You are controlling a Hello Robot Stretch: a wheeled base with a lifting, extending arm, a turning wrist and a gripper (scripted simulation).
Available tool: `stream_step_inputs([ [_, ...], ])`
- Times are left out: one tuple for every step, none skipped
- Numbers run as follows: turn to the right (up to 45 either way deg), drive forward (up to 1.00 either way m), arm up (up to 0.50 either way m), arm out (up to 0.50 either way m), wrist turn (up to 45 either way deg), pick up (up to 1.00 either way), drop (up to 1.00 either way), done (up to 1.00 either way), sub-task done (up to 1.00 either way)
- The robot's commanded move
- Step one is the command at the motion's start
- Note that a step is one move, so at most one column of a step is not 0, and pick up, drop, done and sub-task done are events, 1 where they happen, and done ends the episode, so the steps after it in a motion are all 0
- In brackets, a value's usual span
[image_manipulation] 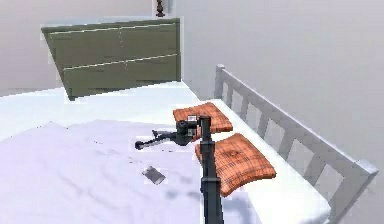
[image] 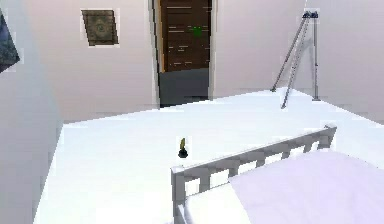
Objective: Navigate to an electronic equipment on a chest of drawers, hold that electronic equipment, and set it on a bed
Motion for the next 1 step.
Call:
stream_step_inputs([
  [0.0, 0.00, 0.00, -0.08, 0.0, 0.00, 0.00, 0.00, 0.00],
])
